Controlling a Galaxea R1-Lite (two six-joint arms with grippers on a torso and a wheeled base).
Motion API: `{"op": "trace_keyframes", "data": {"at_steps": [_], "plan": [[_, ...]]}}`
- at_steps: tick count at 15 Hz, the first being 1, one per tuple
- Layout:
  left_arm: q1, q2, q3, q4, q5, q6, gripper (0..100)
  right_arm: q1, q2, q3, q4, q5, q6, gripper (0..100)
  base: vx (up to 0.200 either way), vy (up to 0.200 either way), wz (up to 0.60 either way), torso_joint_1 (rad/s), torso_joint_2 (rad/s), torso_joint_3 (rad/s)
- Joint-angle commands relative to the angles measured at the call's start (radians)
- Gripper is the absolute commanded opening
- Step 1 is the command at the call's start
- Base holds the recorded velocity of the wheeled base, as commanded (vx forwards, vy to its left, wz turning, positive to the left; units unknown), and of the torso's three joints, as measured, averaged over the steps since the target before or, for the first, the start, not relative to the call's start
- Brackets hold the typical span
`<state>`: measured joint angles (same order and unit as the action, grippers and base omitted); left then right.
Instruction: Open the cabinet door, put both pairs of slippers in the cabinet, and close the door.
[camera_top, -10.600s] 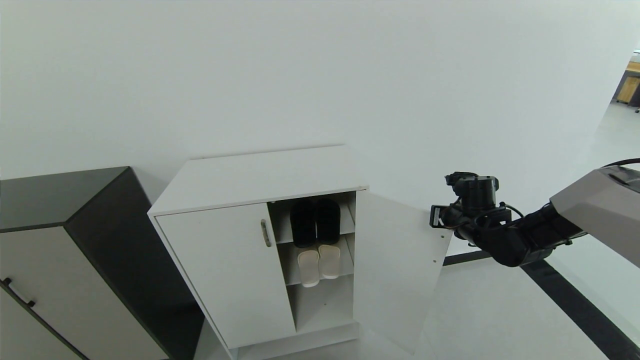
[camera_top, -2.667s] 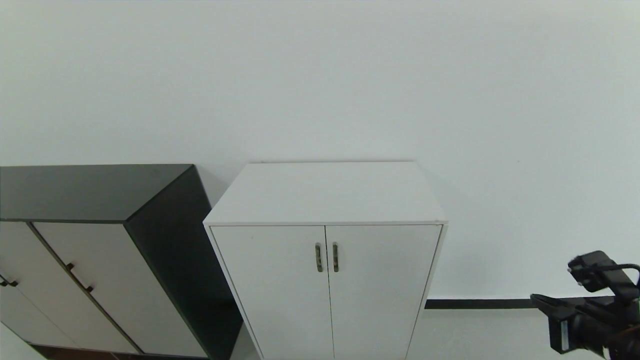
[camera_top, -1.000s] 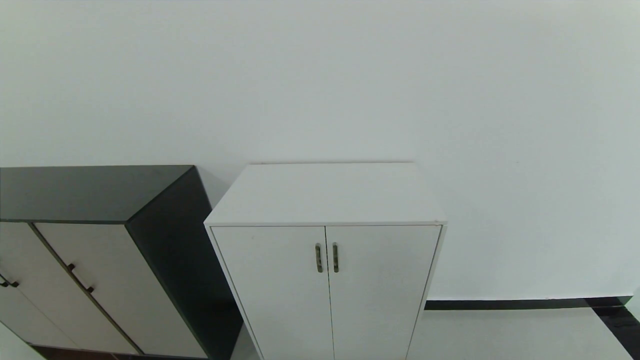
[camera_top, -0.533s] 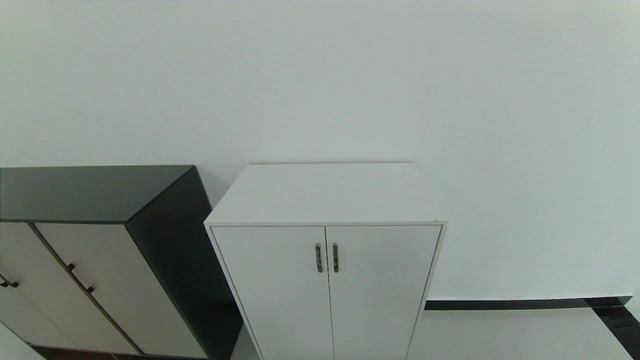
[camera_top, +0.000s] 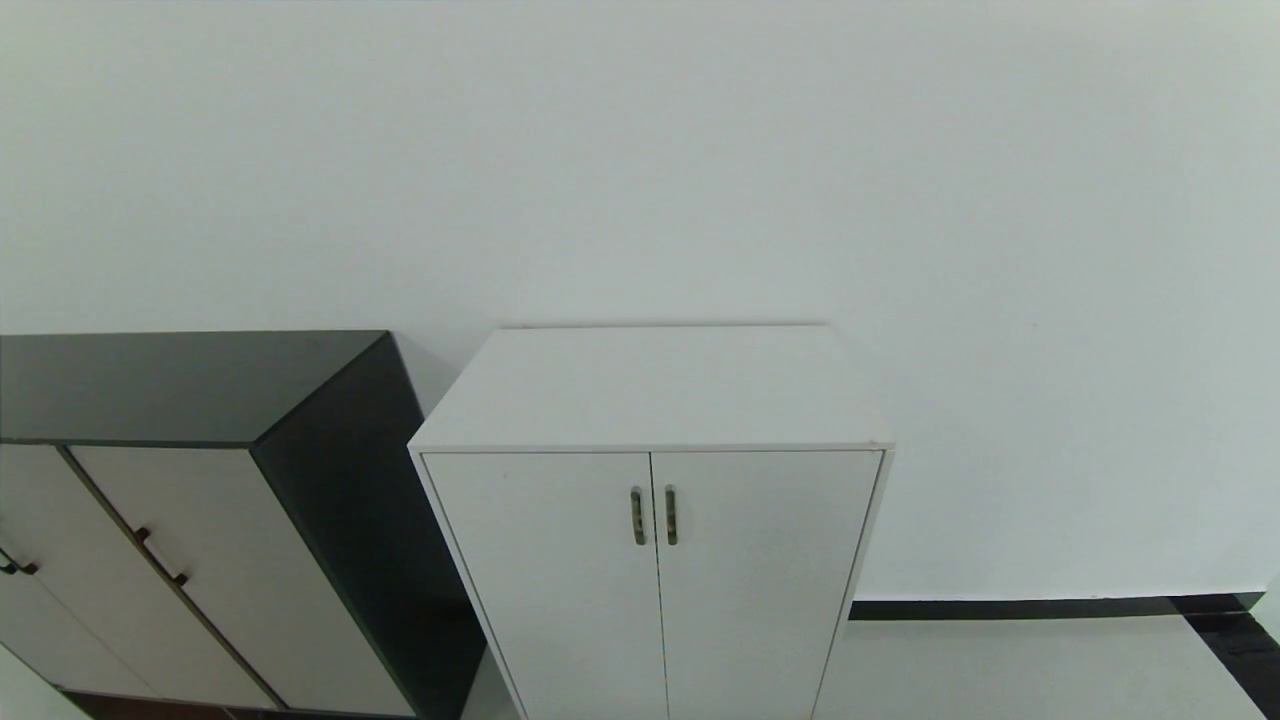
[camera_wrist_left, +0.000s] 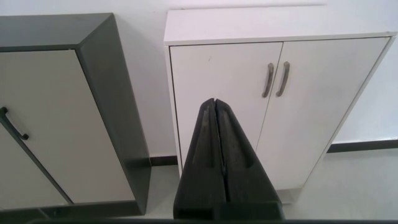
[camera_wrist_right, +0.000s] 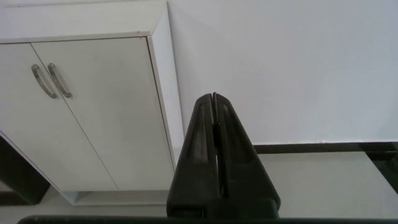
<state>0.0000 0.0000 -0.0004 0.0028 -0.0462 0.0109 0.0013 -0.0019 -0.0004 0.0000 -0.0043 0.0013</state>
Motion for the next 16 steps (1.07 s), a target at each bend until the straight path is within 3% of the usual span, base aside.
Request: {"op": "trace_keyframes", "data": {"at_steps": [1,16], "plan": [[0.0,0.002,0.0,0.0,0.0,0.0,0,0.0,0.002,0.0,0.002,0.001,-0.003,0,0.0,0.0,0.0,0.0,0.0,0.0],[0.0,0.002,0.0,0.0,-0.001,0.0,0,0.0,0.002,0.0,0.002,0.003,-0.006,0,0.0,0.0,0.0,0.0,0.0,0.0]]}}
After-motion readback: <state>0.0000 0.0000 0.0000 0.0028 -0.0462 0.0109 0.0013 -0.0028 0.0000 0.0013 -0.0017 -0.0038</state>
